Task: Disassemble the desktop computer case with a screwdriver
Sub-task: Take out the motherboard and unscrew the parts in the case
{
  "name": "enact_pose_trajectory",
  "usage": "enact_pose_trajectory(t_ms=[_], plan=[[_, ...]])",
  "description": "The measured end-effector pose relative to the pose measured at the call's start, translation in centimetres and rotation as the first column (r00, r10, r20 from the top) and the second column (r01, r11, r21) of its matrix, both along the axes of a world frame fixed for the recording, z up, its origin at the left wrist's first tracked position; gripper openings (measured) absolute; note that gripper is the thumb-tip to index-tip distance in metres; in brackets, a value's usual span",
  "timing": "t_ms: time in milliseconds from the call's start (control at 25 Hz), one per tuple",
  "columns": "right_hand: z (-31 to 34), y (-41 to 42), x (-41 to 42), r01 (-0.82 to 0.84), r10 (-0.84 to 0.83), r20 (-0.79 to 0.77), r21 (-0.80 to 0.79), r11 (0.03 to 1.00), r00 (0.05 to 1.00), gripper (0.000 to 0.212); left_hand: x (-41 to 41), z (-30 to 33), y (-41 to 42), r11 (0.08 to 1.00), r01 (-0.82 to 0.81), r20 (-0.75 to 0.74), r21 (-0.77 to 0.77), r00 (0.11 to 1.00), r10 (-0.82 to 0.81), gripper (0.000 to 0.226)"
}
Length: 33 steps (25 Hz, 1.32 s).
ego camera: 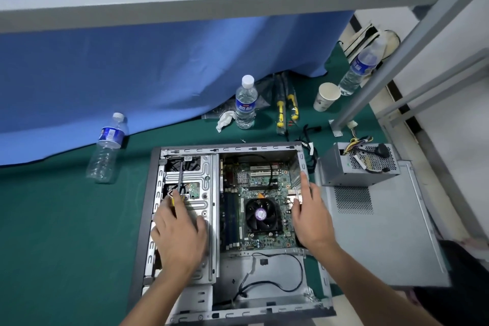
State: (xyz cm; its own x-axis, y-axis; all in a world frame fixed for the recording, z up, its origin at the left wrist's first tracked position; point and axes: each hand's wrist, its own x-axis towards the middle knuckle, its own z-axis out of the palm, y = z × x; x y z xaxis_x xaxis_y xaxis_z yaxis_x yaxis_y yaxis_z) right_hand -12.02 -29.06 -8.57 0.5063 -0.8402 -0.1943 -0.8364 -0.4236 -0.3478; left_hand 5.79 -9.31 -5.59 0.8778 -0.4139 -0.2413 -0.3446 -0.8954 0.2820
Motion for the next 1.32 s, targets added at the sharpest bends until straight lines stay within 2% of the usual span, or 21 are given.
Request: enact_pose_trajectory(t_ms=[240,440,560,640,720,800,920,960,1040,1080,1120,1200,1240,1320], plan=[[-0.3,-0.3,0.1,-0.027,0.027,0.003,-0.006,1.0,1.0,0.075,-0.4,-0.1,-0.7,0.993,0.098,0.128,0.061,0.986,-0.105,0.074],[0.4,-0.7,0.2,-0.024,0.024,0.032,0.007,1.0,0.999,0.071,-1.9,0.8,-2.5,0.913,0.408,0.132,0.019,0.904,-0.406,0.073],[1.4,-3.8,3.0,0.045,-0.051,0.169,0.037,0.998,0.984,0.061,-1.7,0.9,-5.4,0.843,0.535,0.046,-0.058,0.845,-0.533,0.062],[1.5,-5.4,5.1,0.008,-0.012,0.121,0.028,1.0,0.993,0.062,-1.1,0.5,-8.3,0.805,0.576,-0.13,-0.14,0.795,-0.592,0.05],[0.7,-5.4,5.8,-0.079,0.076,-0.034,-0.097,0.992,0.996,0.062,-0.1,-0.3,-11.3,0.831,0.527,-0.377,-0.177,0.744,-0.552,0.046],[-0.1,-5.4,5.7,-0.064,0.057,-0.049,-0.144,0.987,0.997,0.058,0.7,-1.9,-14.4,0.873,0.446,-0.557,-0.195,0.682,-0.473,0.047],[-0.6,-5.7,5.6,-0.035,0.037,0.013,-0.151,0.988,0.999,0.053,0.4,-3.7,-17.7,0.902,0.367,-0.689,-0.227,0.594,-0.415,0.048],[-0.7,-5.8,5.6,-0.041,0.044,0.013,-0.153,0.987,0.999,0.053,0.1,-3.9,-18.5,0.919,0.29,-0.737,-0.267,0.553,-0.389,0.048],[-0.7,-5.9,5.6,-0.037,0.041,0.024,-0.147,0.989,0.999,0.052,0.1,-3.5,-19.7,0.928,0.028,-0.804,-0.372,0.489,-0.337,0.041],[-0.7,-5.8,5.5,-0.036,0.039,0.023,-0.14,0.989,0.999,0.052,0.4,-3.6,-20.0,0.914,-0.071,-0.813,-0.399,0.489,-0.317,0.038],[-0.6,-5.8,5.4,-0.038,0.041,0.022,-0.136,0.99,0.999,0.052,0.7,-3.4,-19.8,0.917,-0.071,-0.797,-0.394,0.523,-0.302,0.037],[-0.4,-5.9,5.5,-0.033,0.036,0.023,-0.125,0.992,0.999,0.052,1.5,-3.2,-18.5,0.939,0.229,-0.687,-0.256,0.641,-0.343,0.041],[-0.4,-5.9,5.6,-0.03,0.033,0.023,-0.121,0.992,0.999,0.052,1.4,-3.3,-17.3,0.903,0.4,-0.635,-0.155,0.66,-0.401,0.049],[-0.5,-5.9,5.6,-0.031,0.035,0.032,-0.125,0.992,0.999,0.051,-0.5,-3.4,-14.5,0.753,0.658,-0.621,-0.007,0.588,-0.519,0.085]])
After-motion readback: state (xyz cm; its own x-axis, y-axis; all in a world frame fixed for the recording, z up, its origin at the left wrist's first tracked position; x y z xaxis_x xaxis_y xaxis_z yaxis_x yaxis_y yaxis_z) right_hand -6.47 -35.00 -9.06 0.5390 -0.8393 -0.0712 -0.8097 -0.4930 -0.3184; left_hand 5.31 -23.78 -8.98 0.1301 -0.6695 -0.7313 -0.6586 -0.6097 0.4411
